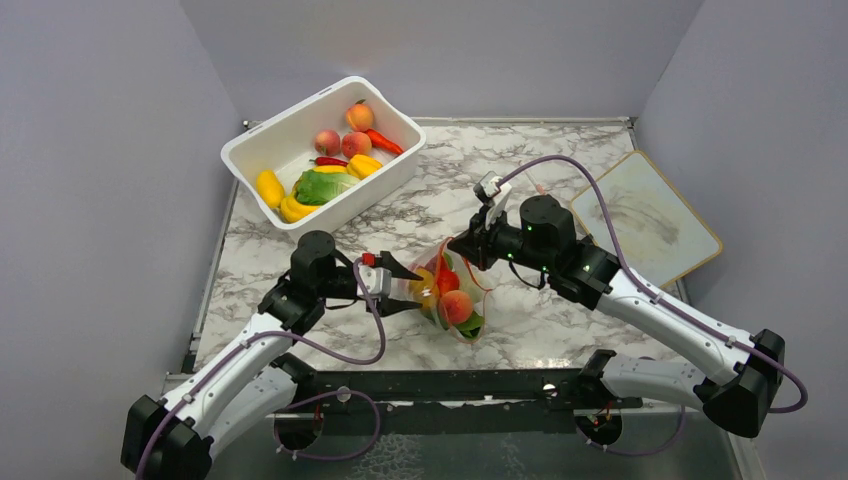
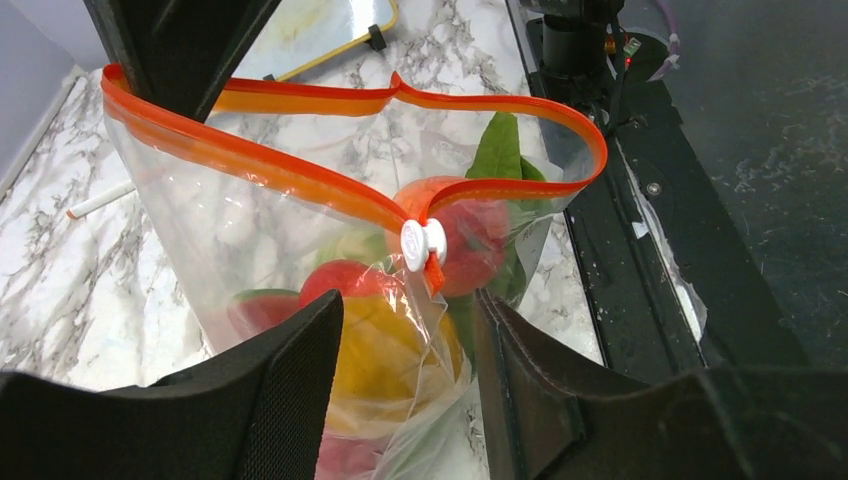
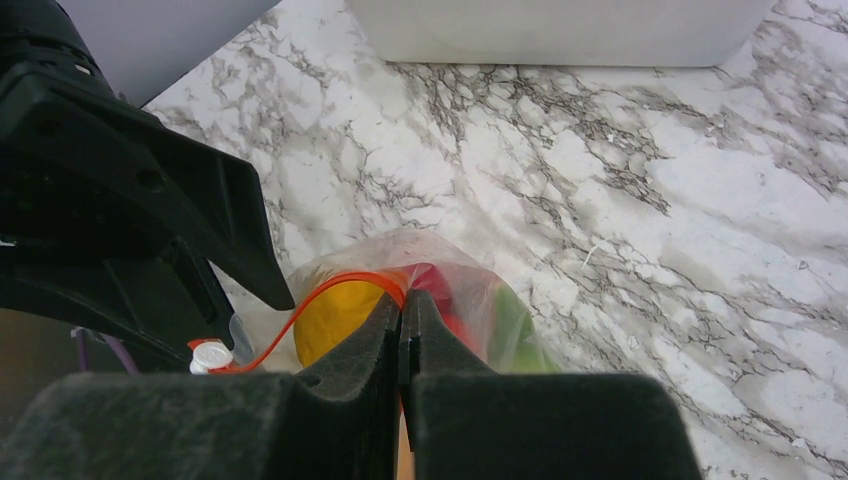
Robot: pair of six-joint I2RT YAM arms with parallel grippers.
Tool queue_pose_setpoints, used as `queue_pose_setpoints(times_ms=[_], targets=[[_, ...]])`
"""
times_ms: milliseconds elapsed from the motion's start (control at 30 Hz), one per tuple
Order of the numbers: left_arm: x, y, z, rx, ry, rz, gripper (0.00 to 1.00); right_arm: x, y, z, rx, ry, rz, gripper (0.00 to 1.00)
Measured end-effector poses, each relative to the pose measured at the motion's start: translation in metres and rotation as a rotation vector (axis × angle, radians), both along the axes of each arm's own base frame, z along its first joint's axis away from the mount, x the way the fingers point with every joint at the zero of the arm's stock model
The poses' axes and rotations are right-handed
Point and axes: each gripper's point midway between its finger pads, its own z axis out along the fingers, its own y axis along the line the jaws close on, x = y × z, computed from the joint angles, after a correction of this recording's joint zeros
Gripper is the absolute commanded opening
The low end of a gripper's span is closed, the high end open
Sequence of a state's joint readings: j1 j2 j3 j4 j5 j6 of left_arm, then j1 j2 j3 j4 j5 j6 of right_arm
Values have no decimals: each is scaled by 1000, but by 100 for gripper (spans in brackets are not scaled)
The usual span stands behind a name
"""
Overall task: Place the food in the zip-top bag and seal the zipper
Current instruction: Zip the zipper food storage bag at the center of the board.
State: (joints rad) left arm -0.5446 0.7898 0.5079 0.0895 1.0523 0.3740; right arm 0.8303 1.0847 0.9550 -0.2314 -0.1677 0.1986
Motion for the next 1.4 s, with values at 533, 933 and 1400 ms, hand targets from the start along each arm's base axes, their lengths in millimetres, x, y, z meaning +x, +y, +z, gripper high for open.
queue_pose_setpoints(times_ms=[533, 933, 1400], targets=[[3, 0, 4, -9, -65, 6, 0, -2, 3, 0, 38, 37, -6, 24], [11, -1, 7, -17, -16, 57, 0, -11, -21, 19, 2, -96, -4, 57], [14, -1, 6, -15, 19, 79, 0, -32, -4, 44, -28, -244, 247, 58]])
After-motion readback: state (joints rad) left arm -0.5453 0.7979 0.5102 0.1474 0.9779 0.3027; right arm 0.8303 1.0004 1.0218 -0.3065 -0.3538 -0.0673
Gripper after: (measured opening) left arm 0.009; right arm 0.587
